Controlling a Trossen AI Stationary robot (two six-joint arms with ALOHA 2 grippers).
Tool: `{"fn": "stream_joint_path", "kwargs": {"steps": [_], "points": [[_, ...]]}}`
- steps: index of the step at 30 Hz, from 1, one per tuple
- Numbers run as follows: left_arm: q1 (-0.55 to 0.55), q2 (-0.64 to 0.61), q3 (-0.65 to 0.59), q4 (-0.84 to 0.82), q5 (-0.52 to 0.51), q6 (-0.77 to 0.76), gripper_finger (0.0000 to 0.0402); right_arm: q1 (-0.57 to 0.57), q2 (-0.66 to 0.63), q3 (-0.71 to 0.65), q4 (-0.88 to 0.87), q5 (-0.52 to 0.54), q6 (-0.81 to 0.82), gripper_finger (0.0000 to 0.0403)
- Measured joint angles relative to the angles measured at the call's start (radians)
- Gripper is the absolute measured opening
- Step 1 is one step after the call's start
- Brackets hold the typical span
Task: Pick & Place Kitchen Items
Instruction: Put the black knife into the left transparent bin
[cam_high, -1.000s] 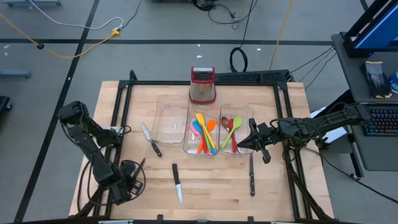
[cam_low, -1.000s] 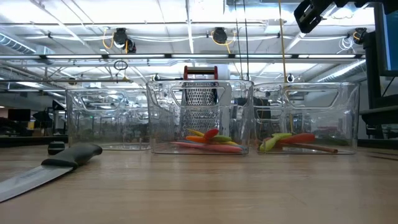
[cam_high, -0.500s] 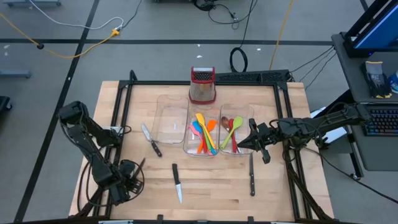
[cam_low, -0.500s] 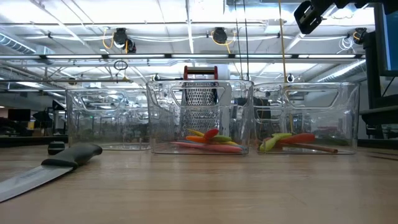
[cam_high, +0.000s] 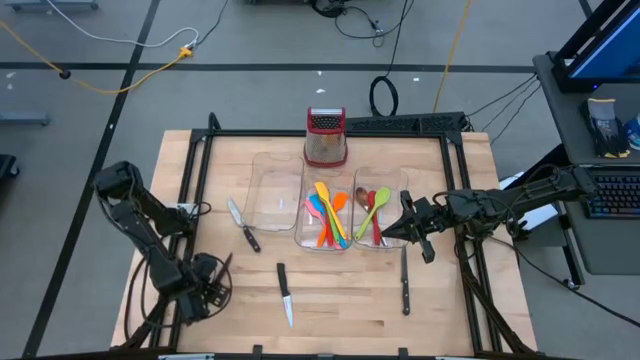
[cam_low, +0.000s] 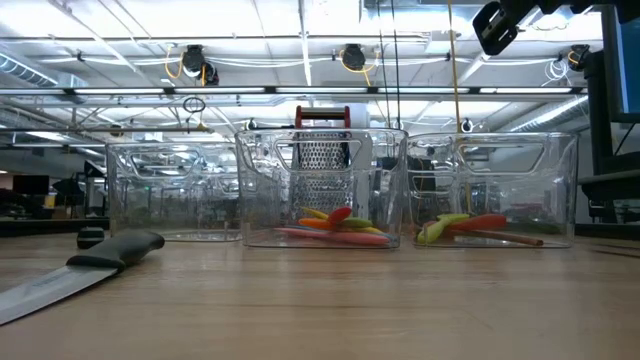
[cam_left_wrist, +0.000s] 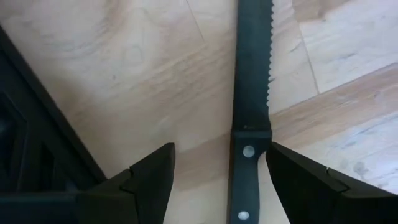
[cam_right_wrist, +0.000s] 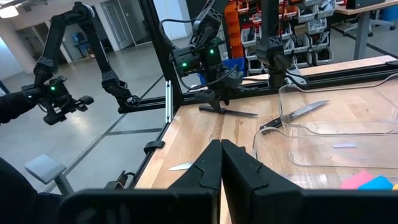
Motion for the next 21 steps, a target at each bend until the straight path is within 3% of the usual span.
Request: {"fn": "stream_joint_path", "kwargs": {"steps": [7,18,21], "points": [[0.011,0.0,-0.026,0.025,0.04,0.005,0.0223,0.0,0.0,0.0,-0.002,0.0,0.0,0.0],[0.016,0.0,-0.026,0.029,0.018,0.006,0.0037,0.0,0.0,0.0,-0.002,0.0,0.0,0.0],[0.015,0.0,-0.026,0.028,0.009,0.013,0.003,0.0,0.0,0.0,-0.002,0.0,0.001,0.0]]}}
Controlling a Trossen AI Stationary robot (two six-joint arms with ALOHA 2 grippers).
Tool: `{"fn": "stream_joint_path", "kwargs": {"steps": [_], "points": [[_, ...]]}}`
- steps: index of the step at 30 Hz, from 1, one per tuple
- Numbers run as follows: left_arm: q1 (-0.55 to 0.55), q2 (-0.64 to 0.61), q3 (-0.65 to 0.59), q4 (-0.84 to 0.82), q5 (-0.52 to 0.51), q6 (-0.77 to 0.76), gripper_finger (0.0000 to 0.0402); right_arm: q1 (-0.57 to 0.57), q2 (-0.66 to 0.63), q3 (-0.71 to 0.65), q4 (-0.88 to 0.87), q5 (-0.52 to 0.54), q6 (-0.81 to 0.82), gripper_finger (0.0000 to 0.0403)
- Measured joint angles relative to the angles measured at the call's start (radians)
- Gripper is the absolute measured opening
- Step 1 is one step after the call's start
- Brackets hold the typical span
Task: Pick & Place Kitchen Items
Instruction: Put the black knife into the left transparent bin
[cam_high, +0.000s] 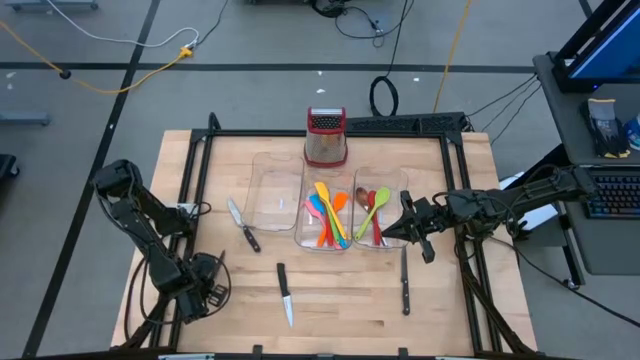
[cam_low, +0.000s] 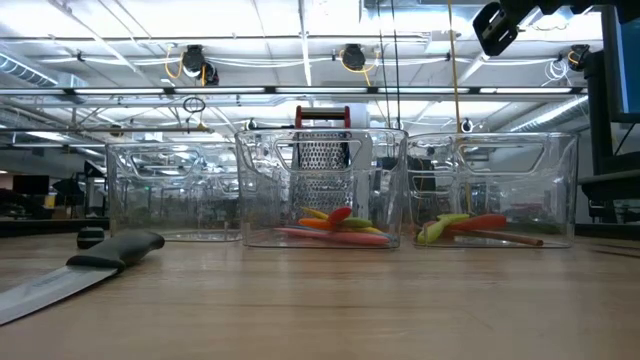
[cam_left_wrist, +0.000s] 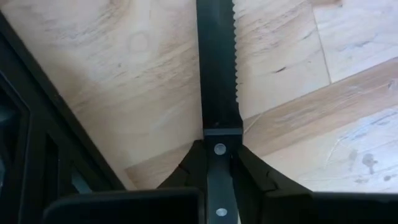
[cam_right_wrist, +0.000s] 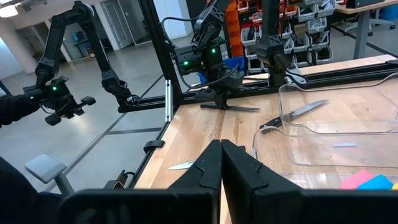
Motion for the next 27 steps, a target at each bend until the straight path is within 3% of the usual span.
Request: {"fn": "stream_joint_path", "kwargs": {"steps": [9,16,27], "points": [[-0.002,-0.009,0.047,-0.018,-0.016,0.065,0.0033,0.0,0.0,0.0,0.001,0.0,0.025,0.0],[0.007,-0.048,0.112,0.051,-0.127,0.085,0.0033,0.0,0.0,0.0,0.004,0.0,0.026,0.0],[0.017,-0.055,0.154,0.291,-0.519,0.321,0.0033,0.0,0.0,0.0,0.006,0.003,0.026,0.0]]}}
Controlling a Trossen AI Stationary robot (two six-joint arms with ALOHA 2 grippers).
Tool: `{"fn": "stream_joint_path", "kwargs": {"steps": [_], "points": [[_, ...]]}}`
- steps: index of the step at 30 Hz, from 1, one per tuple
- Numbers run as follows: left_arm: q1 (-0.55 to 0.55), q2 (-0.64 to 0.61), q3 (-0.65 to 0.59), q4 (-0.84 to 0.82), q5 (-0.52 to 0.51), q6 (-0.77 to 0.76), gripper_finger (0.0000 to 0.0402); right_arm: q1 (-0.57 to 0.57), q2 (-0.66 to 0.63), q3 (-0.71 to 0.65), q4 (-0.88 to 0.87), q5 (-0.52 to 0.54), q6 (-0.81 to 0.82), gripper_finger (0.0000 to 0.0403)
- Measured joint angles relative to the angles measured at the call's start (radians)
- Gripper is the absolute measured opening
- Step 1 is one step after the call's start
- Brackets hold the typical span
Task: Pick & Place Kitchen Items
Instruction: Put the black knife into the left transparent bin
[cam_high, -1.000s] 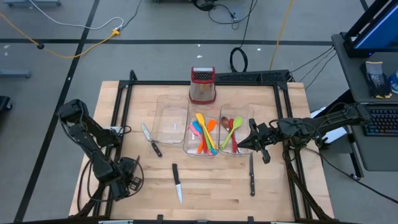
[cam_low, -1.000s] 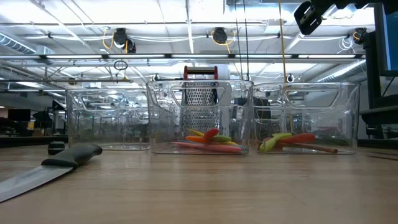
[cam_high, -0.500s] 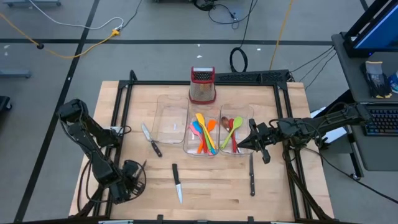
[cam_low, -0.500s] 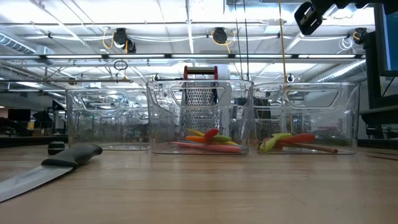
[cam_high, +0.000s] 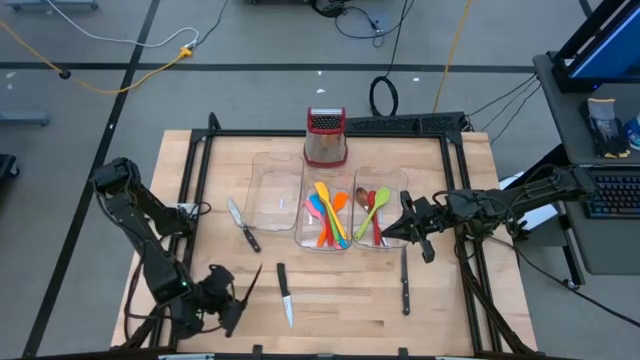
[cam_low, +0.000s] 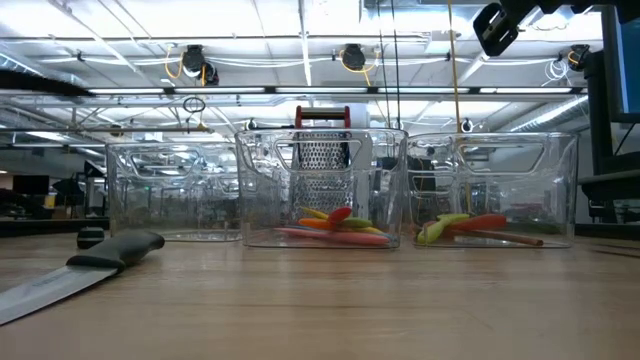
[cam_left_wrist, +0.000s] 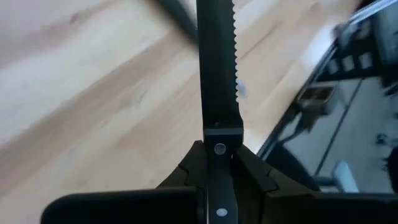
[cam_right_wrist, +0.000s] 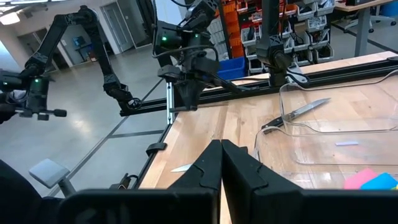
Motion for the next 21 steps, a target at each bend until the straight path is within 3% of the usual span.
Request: {"fn": "stream_joint_path", "kwargs": {"steps": [6,12,21], "points": [[0.036,0.0,0.0,0.098,-0.154,0.15,0.0033,0.0,0.0,0.0,0.0,0.0,0.0,0.0],[0.076,-0.014,0.0,0.23,-0.372,0.328,0.0033,0.0,0.0,0.0,0.0,0.0,0.0,0.0],[0.17,-0.179,0.0,0.265,-0.666,0.607,0.0033,0.0,0.0,0.0,0.0,0.0,0.0,0.0]]}}
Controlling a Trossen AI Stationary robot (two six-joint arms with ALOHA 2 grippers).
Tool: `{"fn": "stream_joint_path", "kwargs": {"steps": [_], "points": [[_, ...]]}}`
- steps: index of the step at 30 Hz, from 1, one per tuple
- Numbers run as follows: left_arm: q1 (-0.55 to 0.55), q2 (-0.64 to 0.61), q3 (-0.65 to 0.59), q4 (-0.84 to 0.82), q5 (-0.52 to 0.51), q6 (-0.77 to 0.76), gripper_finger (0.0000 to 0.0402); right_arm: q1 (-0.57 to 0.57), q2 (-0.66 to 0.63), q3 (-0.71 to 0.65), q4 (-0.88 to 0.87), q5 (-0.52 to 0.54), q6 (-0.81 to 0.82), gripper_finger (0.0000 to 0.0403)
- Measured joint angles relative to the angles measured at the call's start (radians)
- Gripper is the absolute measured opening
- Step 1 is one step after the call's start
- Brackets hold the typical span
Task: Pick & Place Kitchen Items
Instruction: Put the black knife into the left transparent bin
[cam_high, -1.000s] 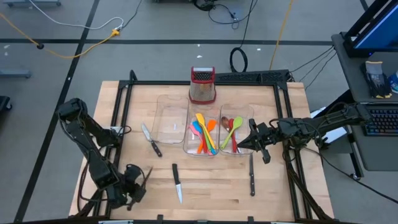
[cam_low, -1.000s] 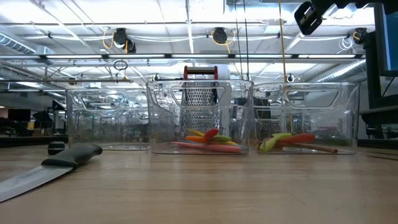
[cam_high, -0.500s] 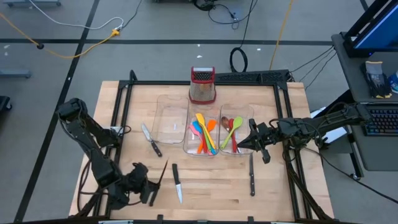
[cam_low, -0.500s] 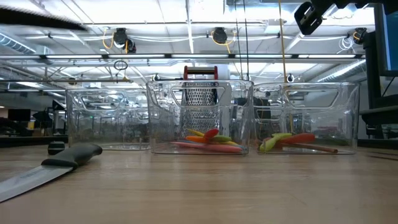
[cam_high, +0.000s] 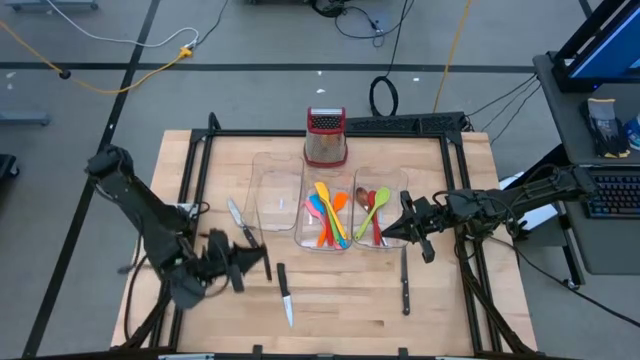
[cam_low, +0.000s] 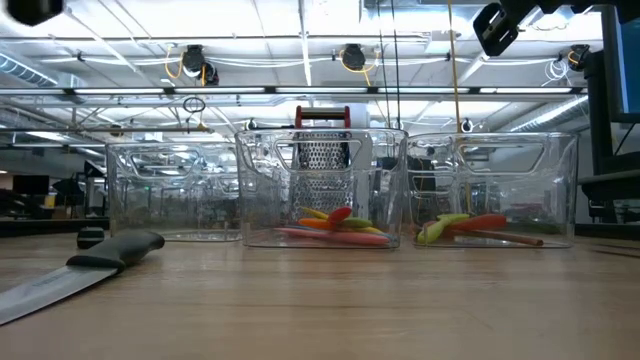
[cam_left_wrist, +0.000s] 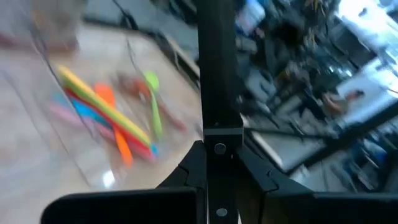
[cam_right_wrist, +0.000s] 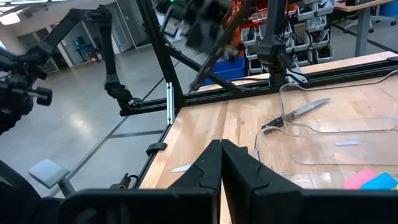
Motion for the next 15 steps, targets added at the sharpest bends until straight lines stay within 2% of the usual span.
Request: {"fn": "stream_joint_path", "kwargs": {"steps": [4,9,15], "points": [[0.112,-0.078,0.0,-0.001,0.0,0.15,0.0033,0.0,0.0,0.0,0.0,0.0,0.0,0.0],[0.296,-0.132,0.0,-0.008,0.098,0.332,0.0033,0.0,0.0,0.0,0.0,0.0,-0.007,0.0],[0.543,-0.137,0.0,-0.144,0.286,0.336,0.0033,0.0,0.0,0.0,0.0,0.0,-0.008,0.0]]}}
